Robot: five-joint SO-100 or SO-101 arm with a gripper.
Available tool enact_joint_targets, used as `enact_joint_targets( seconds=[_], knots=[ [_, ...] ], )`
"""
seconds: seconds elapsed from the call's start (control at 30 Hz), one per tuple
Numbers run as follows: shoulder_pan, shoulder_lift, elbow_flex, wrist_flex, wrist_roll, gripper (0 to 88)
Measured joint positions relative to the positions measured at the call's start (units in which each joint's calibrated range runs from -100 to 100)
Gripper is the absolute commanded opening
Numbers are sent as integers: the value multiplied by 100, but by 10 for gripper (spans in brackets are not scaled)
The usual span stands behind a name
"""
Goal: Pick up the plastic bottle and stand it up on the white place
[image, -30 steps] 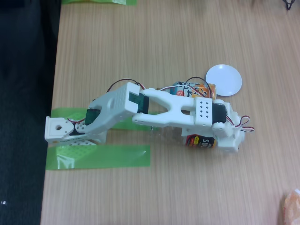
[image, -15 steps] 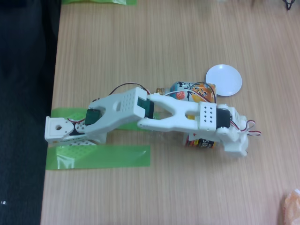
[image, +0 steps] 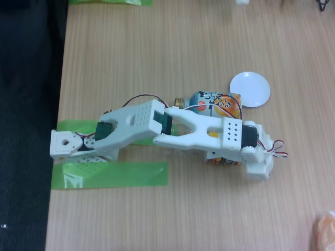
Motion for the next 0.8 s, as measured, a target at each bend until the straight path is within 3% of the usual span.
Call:
enact_joint_targets(
  seconds=[0.53, 0.8],
  knots=[
    [15, 0, 0, 0, 0, 407],
    [15, 0, 0, 0, 0, 295]
  ],
)
